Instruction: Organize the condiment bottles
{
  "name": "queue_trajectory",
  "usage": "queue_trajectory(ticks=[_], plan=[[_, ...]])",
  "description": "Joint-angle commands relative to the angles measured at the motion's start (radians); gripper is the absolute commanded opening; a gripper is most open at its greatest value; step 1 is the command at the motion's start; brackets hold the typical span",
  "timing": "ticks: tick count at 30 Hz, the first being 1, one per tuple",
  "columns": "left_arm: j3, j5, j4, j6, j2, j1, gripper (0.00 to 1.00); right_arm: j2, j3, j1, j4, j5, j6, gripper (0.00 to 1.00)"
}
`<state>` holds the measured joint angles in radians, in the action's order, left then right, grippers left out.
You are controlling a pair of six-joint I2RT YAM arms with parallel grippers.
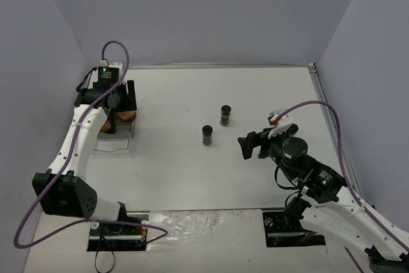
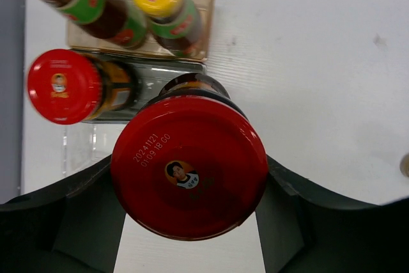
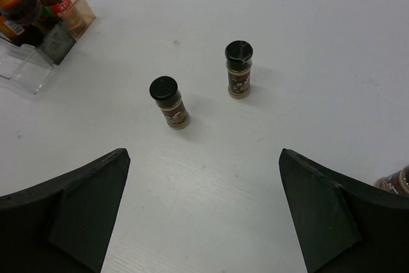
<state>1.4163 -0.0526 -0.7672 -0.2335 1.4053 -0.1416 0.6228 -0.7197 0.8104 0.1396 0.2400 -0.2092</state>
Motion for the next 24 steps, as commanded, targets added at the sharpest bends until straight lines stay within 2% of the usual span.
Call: queue_trajectory(ticks=[1, 7, 16, 24], plan=[[0.06, 0.008, 0.081, 0.014, -0.027, 0.106, 0.0, -0.002, 0.002, -0.005, -0.061, -0.012, -0.001, 1.0], [0.026, 0.027, 0.209, -0.017, 0.018, 0.187, 0.0, -0.019, 0.014, -0.005, -0.061, -0.019, -0.002, 1.0], [0.013, 0.047, 0.264, -0.029, 0.086, 0.203, 0.0, -0.054, 0.043, -0.005, -0.061, -0.028, -0.024, 1.0], [-0.077, 0.033, 0.322, -0.05, 0.103, 0.2, 0.0, -0.055, 0.059, -0.005, -0.061, -0.031, -0.032, 1.0]])
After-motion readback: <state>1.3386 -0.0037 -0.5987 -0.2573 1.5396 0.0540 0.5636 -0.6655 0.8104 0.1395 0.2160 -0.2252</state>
